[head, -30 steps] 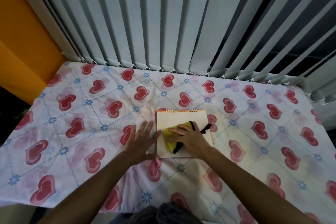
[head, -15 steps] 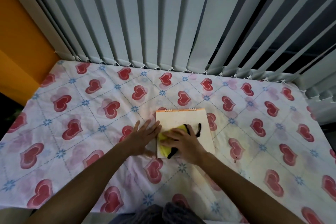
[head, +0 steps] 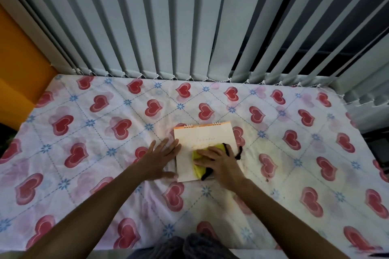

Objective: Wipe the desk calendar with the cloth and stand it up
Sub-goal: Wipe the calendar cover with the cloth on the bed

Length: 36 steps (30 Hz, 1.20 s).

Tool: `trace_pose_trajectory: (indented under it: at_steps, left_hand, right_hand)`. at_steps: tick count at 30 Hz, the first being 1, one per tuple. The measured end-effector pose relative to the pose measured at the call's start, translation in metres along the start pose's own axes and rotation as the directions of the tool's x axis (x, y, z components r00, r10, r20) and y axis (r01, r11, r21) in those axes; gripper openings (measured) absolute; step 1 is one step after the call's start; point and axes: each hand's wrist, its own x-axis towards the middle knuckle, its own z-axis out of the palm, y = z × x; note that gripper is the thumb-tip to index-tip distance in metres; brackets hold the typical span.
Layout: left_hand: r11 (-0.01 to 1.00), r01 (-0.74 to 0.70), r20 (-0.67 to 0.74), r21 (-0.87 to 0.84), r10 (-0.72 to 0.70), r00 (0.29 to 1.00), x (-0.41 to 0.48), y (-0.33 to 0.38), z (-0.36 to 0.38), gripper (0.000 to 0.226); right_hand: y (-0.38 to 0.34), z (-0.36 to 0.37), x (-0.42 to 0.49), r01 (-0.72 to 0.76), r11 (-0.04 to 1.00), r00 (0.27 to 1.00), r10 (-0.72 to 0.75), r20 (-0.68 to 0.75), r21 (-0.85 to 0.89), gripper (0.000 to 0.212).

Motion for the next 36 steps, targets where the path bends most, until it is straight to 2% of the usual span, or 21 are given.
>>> trace_pose_trajectory:
  at_steps: [3,5,8,10,13,16,18,21,25,28,31,36]
  left_hand:
    - [1.0,0.008,-0.015,-0.023,-0.009,1.0,0.0,0.001,-0.004,0.102]
    - [0.999,0.032,-0.039,-0.027,-0.033,0.999,-0.002,0.007,-0.007,0.107]
    - [0.993,0.109,-0.11,-0.037,-0.112,0.988,-0.002,0.027,-0.009,0.116]
    - [0.974,0.21,-0.153,-0.081,-0.221,0.963,0.002,0.047,-0.012,0.121]
    - [0.936,0.293,-0.219,-0.197,-0.333,0.917,0.015,0.079,-0.01,0.108]
    - [0.959,0.218,-0.242,-0.183,-0.258,0.935,0.023,0.104,-0.004,0.08]
    - [0.964,0.207,-0.224,-0.169,-0.242,0.944,0.022,0.11,-0.002,0.071]
    - [0.962,0.237,-0.175,-0.138,-0.259,0.95,0.014,0.111,-0.007,0.076]
    - [0.973,0.189,-0.191,-0.136,-0.213,0.958,0.017,0.108,-0.006,0.08]
    - [0.97,0.207,-0.199,-0.125,-0.229,0.953,0.02,0.108,-0.003,0.081]
    - [0.974,0.192,-0.127,-0.124,-0.207,0.97,0.021,0.105,0.0,0.084]
    - [0.967,0.229,-0.144,-0.115,-0.244,0.959,0.017,0.107,-0.006,0.078]
  right_hand:
    - [-0.013,0.01,-0.003,0.132,0.991,0.991,-0.132,-0.001,0.006,0.059]
    - [-0.002,0.007,-0.015,0.141,0.99,0.99,-0.141,0.022,-0.013,0.061]
    - [0.022,0.001,-0.038,0.029,1.0,1.0,-0.029,0.008,0.006,0.064]
    - [0.03,0.0,-0.052,-0.077,0.996,0.997,0.077,-0.008,-0.05,0.069]
    - [0.028,0.002,-0.062,-0.193,0.978,0.979,0.186,-0.086,-0.082,0.066]
    - [0.023,0.001,-0.058,-0.215,0.976,0.971,0.21,-0.115,-0.036,0.057]
    - [0.026,0.002,-0.055,-0.226,0.973,0.972,0.222,-0.081,-0.045,0.064]
    - [0.029,0.008,-0.052,-0.239,0.971,0.971,0.238,-0.02,-0.032,0.069]
    - [0.04,0.0,-0.028,-0.308,0.951,0.949,0.307,-0.072,-0.007,0.058]
    - [0.047,-0.012,0.006,-0.403,0.915,0.91,0.402,-0.097,0.019,0.056]
    - [0.053,-0.02,0.034,-0.466,0.884,0.881,0.466,-0.083,0.022,0.054]
    - [0.055,-0.018,0.025,-0.449,0.893,0.892,0.447,-0.065,-0.017,0.054]
